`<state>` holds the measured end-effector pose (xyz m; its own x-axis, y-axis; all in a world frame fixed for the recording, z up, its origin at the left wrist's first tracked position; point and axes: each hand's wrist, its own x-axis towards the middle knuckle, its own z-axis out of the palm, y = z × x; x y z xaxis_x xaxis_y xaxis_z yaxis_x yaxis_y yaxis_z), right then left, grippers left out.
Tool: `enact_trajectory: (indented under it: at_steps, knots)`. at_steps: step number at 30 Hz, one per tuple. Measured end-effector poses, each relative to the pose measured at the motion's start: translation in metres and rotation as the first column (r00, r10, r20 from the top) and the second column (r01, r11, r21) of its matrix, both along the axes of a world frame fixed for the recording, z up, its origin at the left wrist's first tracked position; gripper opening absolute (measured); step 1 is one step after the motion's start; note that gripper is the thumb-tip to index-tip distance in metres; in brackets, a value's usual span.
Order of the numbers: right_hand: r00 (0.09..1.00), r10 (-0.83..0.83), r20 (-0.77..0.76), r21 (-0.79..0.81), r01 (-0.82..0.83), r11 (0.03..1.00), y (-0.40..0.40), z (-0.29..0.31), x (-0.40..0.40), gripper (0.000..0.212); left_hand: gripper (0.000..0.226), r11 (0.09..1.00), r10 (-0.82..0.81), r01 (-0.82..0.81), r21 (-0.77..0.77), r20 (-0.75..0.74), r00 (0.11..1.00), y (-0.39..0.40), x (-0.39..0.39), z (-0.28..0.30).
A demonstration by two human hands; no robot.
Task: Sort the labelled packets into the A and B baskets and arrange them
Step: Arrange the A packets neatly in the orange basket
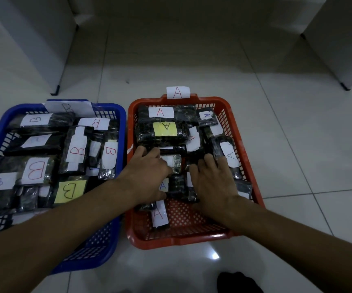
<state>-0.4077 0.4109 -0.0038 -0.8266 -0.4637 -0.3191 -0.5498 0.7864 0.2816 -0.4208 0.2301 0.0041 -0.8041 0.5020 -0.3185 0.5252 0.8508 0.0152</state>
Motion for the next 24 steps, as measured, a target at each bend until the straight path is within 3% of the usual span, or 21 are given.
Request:
enact_trajectory:
  at_steps: [3, 10, 19, 24]
  knots:
    - [1.000, -0.016, 0.013, 0.003, 0.016, 1.000, 0.002, -0.005, -0.003, 0.078, 0.054, 1.000, -0.008, 0.008, -0.009, -0.010, 1.000, 0.000, -0.001, -0.002]
    - [0.999, -0.022, -0.026, -0.013, 0.022, 1.000, -0.007, -0.006, 0.003, 0.066, 0.057, 1.000, -0.022, 0.022, -0.006, -0.034, 0.999, -0.002, -0.001, -0.005]
    - [0.999, -0.051, 0.014, -0.072, 0.052, 0.996, -0.003, 0.002, -0.002, 0.075, 0.063, 1.000, -0.020, 0.019, -0.022, -0.076, 0.997, -0.003, 0.002, -0.008]
    - [0.972, -0.230, 0.048, -0.170, 0.235, 0.957, 0.024, 0.042, 0.011, 0.088, 0.072, 0.999, -0.044, 0.042, -0.020, -0.107, 0.993, 0.008, 0.006, -0.003]
